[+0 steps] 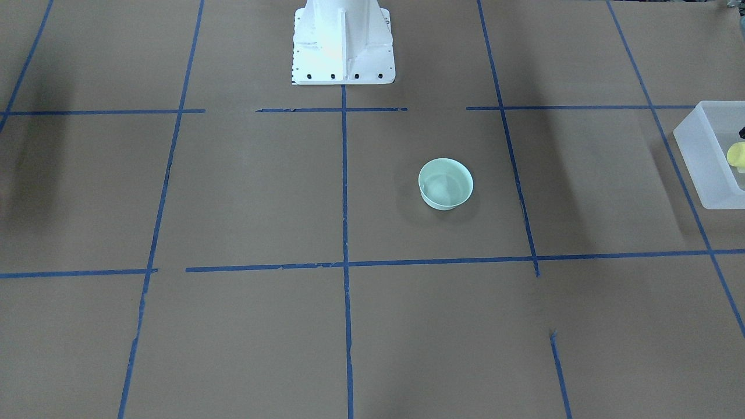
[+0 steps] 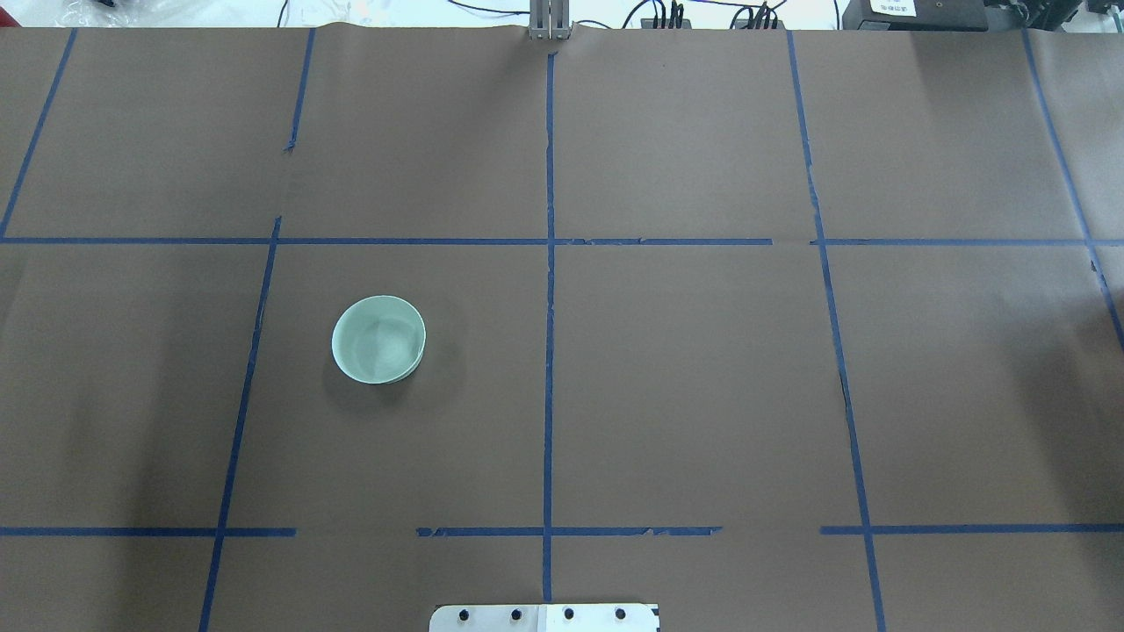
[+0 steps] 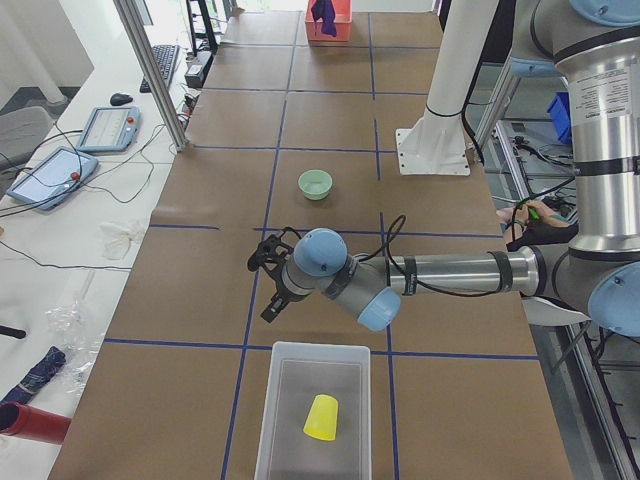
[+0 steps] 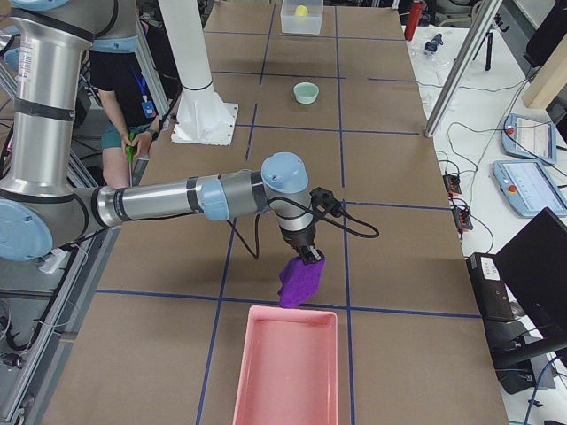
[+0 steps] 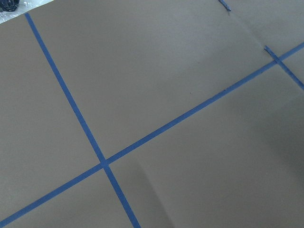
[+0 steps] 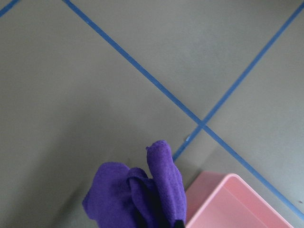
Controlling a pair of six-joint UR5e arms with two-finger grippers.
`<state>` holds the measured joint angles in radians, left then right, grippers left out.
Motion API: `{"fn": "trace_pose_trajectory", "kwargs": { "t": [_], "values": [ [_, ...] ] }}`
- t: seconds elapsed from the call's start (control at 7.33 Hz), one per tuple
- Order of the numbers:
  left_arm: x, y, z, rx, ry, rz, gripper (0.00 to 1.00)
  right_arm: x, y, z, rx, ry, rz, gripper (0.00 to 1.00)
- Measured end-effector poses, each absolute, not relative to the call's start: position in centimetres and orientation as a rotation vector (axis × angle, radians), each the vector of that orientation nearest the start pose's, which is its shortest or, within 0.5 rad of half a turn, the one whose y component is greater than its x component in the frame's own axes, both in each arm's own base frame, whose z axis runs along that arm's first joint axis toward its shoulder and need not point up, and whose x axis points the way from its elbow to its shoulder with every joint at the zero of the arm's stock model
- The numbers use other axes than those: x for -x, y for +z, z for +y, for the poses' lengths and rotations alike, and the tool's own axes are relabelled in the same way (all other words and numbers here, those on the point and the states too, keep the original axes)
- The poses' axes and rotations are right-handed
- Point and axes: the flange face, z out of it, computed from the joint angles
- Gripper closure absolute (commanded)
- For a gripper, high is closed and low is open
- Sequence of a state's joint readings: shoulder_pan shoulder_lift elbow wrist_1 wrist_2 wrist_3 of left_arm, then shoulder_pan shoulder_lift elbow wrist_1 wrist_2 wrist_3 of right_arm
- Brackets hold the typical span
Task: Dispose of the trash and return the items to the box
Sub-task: 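Carry the purple cloth into the pink bin and release it, then reach the left gripper to the pale green bowl and grasp its rim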
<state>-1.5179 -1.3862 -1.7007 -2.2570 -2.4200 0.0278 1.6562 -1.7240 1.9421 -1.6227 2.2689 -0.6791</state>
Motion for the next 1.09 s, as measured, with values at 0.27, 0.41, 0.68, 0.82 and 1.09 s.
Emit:
{"fn": "trace_pose_trajectory", "kwargs": {
  "t": [0.27, 0.41, 0.68, 0.82, 1.09],
  "values": [
    [3.2, 58.2, -44.2, -0.577, 0.303, 0.822, 0.0, -17.5, 59.5, -42.4, -0.375, -0.668, -0.601, 0.73],
    [2.3, 56.9, -44.5, -0.569, 0.28, 0.838, 0.0, -19.3, 63.4, -41.8, -0.34, -0.664, -0.629, 0.01],
    [-0.9, 53.7, -44.9, -0.542, 0.218, 0.863, 0.0, -20.3, 70.4, -40.0, -0.31, -0.619, -0.667, 0.0],
    [-3.1, 52.1, -45.3, -0.52, 0.178, 0.877, 0.0, -20.1, 71.7, -39.6, -0.311, -0.548, -0.693, 0.0],
    [-8.3, 48.4, -45.0, -0.471, 0.092, 0.92, 0.0, -19.7, 71.6, -39.6, -0.318, -0.397, -0.736, 0.0]
  ]
}}
